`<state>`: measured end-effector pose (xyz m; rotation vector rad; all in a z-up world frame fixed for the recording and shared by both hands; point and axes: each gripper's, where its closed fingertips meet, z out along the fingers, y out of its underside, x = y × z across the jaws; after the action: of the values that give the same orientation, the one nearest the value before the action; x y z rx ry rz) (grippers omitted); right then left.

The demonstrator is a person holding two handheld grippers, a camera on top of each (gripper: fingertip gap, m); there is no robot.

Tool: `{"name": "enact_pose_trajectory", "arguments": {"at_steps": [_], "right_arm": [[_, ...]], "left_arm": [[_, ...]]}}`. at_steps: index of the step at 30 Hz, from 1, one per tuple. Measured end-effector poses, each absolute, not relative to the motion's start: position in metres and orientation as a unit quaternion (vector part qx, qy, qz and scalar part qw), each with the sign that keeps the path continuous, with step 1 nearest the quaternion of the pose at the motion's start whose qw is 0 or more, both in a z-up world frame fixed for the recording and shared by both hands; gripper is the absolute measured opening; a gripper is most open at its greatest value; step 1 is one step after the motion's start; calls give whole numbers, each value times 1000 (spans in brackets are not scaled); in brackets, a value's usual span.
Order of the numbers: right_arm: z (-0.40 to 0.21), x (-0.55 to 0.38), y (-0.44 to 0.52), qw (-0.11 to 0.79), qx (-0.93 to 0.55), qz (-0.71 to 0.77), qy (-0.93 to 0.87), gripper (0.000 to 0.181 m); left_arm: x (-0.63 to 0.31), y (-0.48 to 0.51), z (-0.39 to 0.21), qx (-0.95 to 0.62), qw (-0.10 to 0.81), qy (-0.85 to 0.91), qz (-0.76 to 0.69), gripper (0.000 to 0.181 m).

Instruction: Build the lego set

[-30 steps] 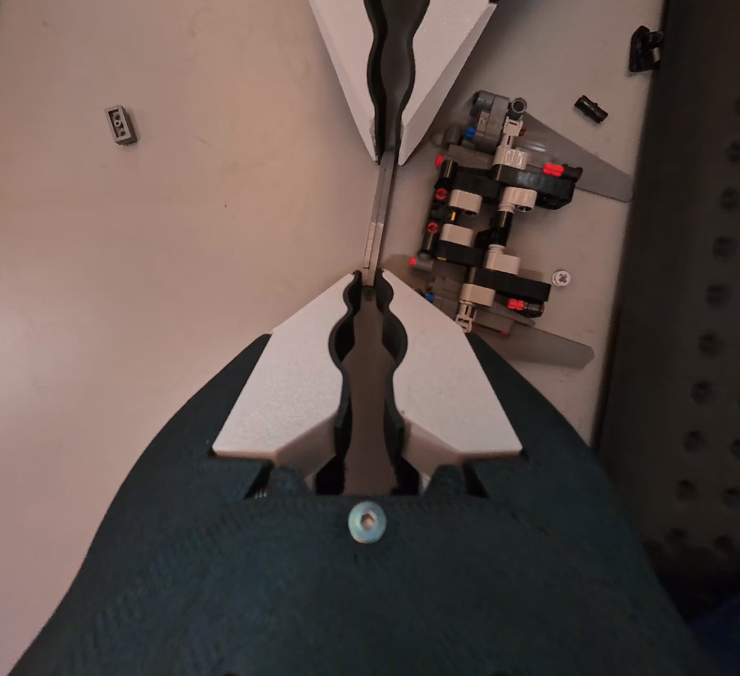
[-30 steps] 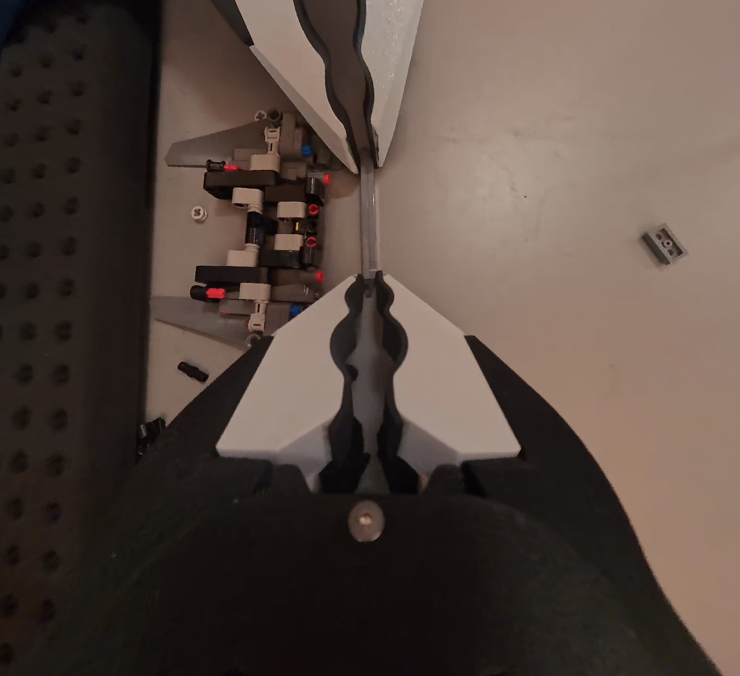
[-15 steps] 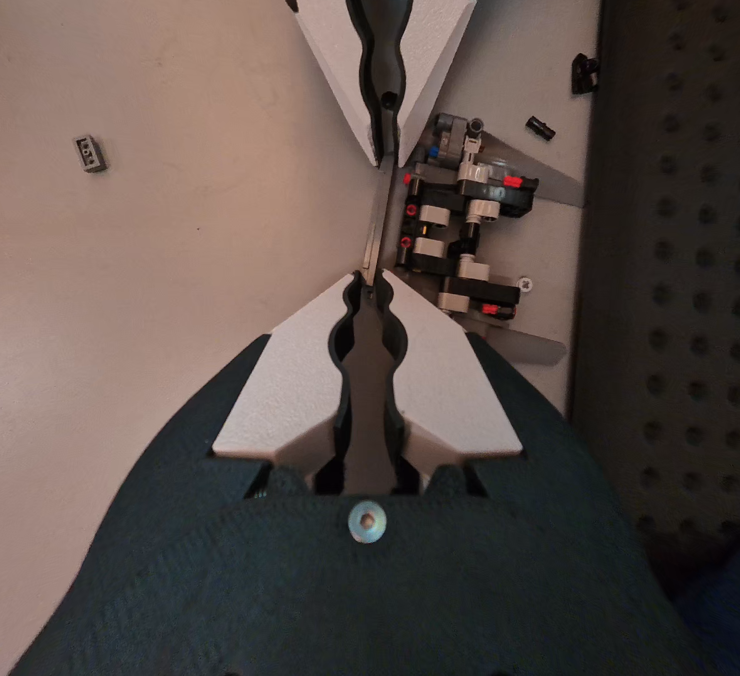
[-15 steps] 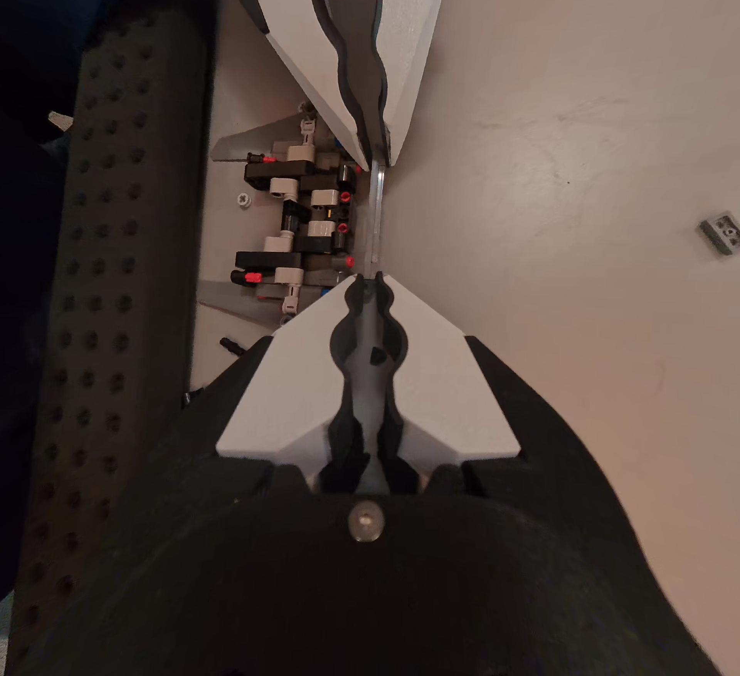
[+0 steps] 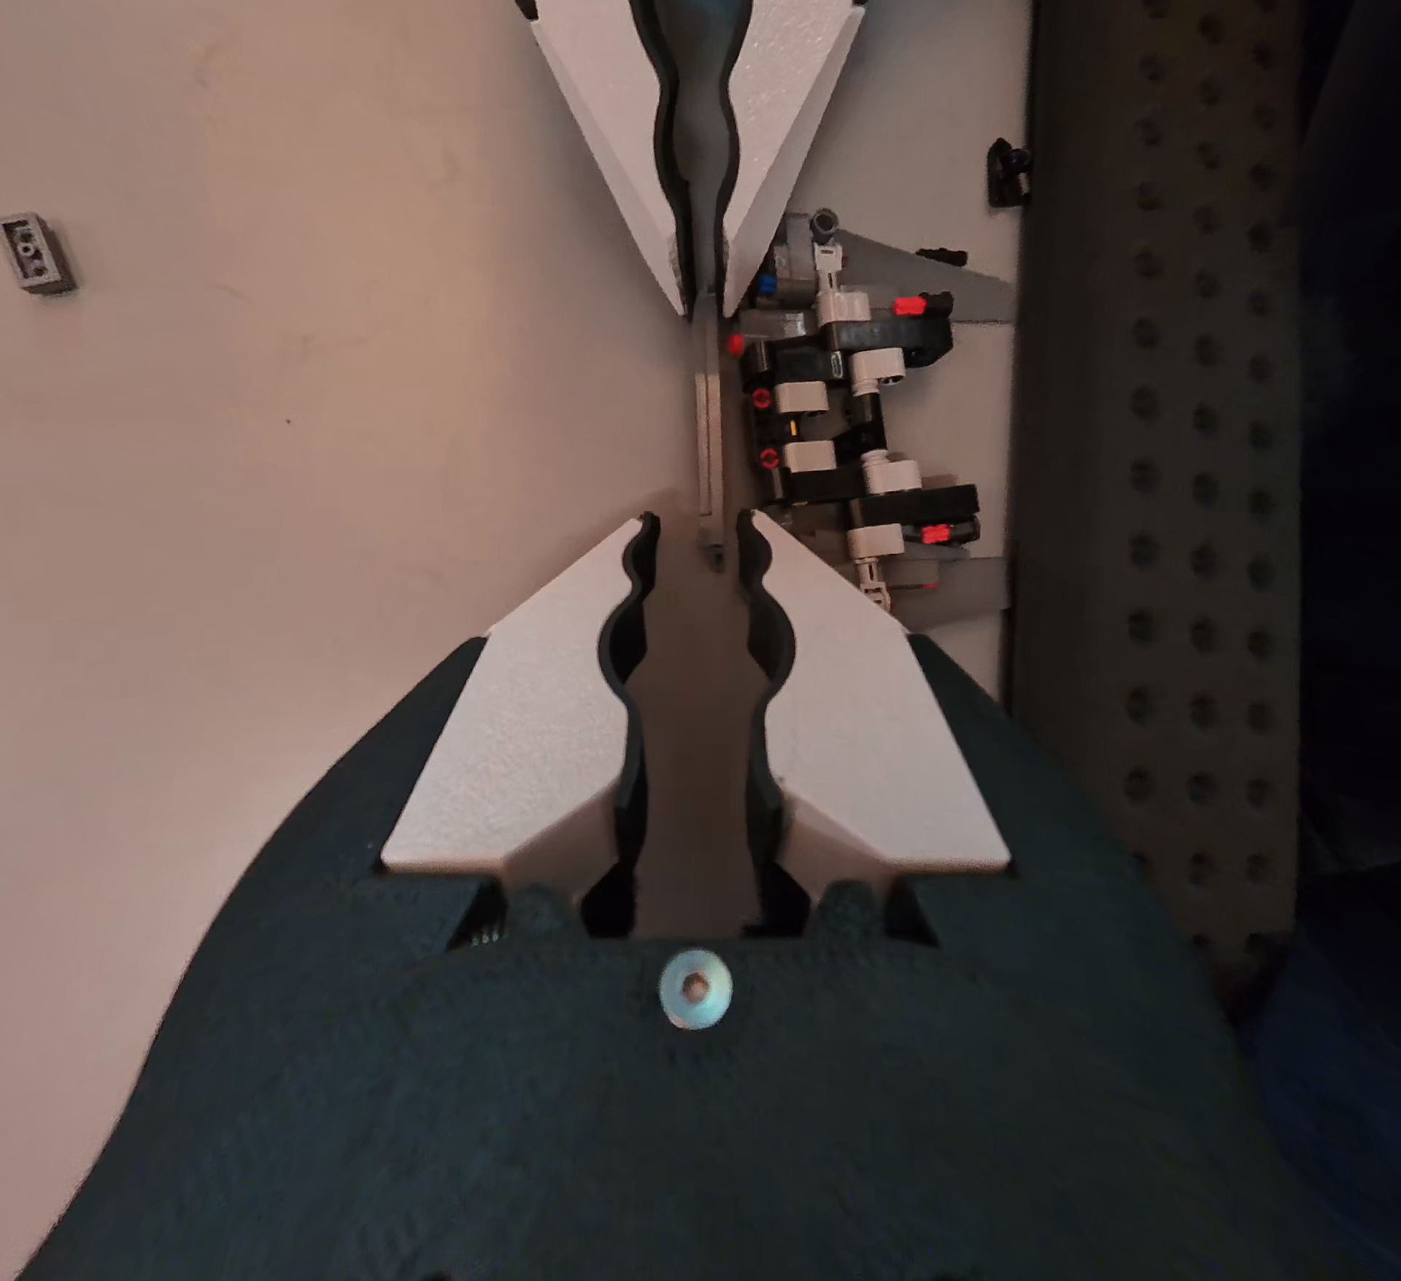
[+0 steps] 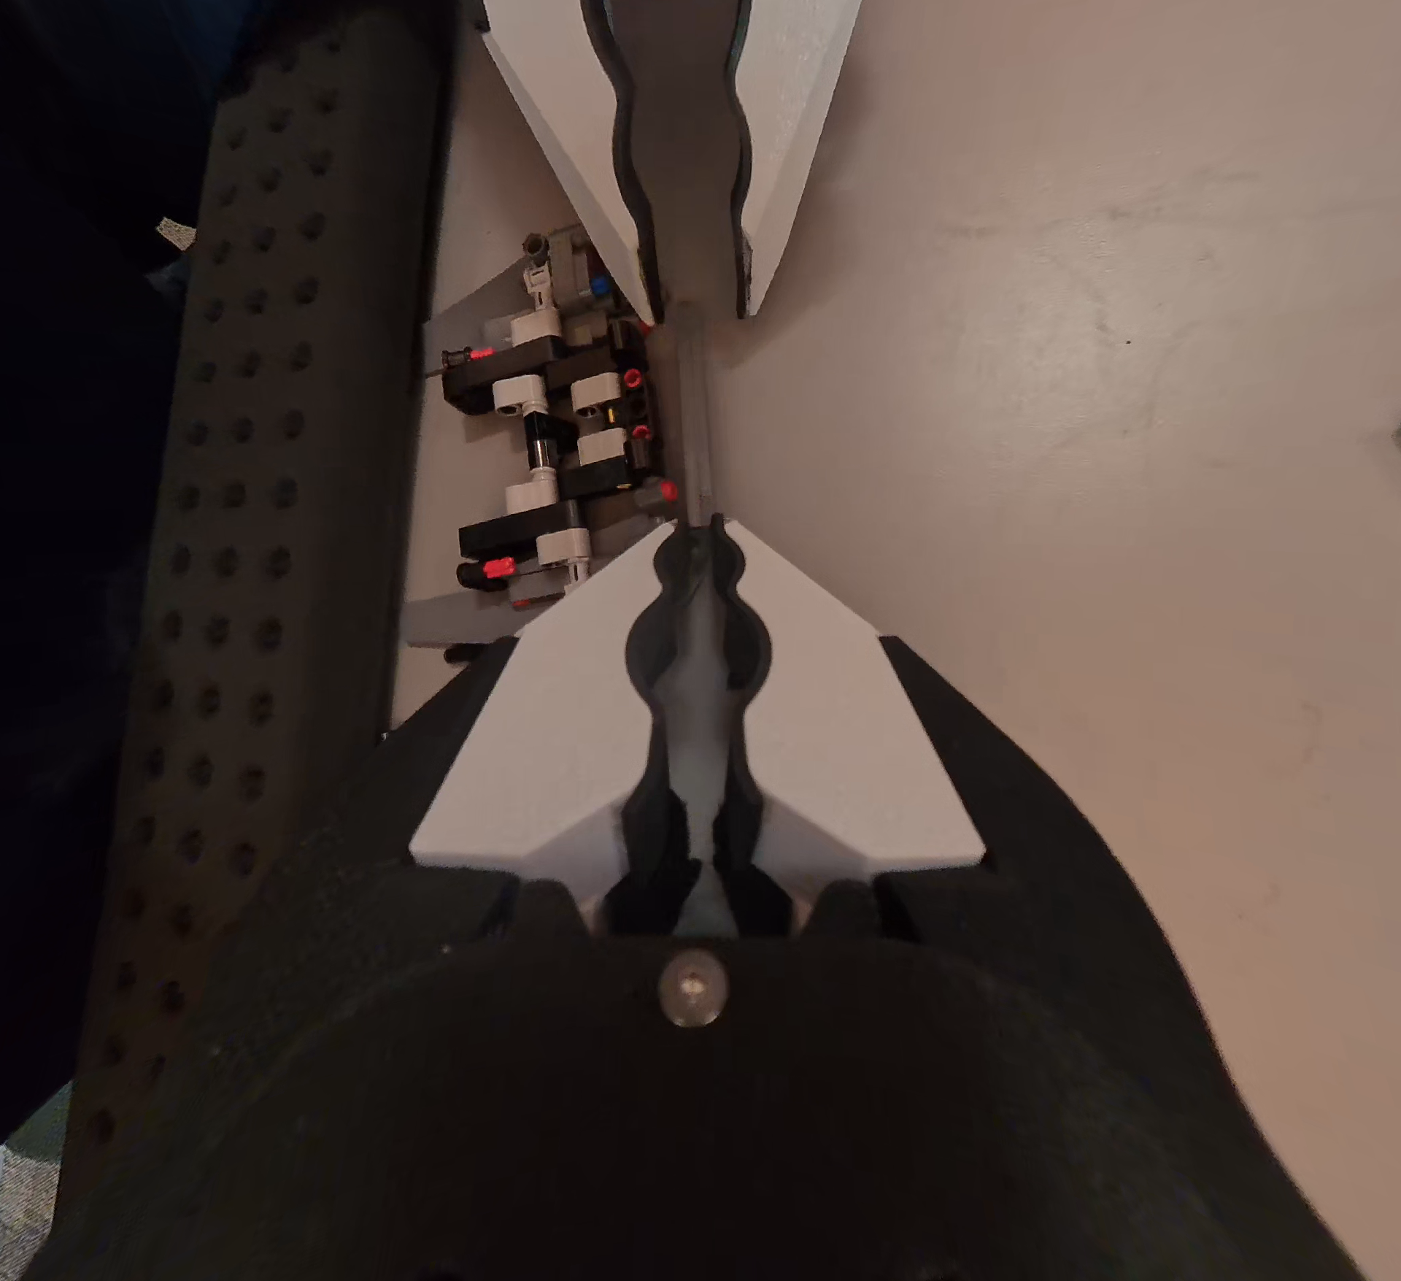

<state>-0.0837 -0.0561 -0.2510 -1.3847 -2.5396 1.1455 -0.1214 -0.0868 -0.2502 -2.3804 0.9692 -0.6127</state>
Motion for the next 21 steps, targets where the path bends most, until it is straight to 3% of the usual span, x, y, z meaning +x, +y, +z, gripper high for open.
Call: {"name": "enact_pose_trajectory", "arguments": {"at_steps": [21], "right_arm": [[-249,-82,-59,4,-439,380,-814,3]], "left_arm": [[-110,-99,-253,-870,226,360,-251,29]]}}
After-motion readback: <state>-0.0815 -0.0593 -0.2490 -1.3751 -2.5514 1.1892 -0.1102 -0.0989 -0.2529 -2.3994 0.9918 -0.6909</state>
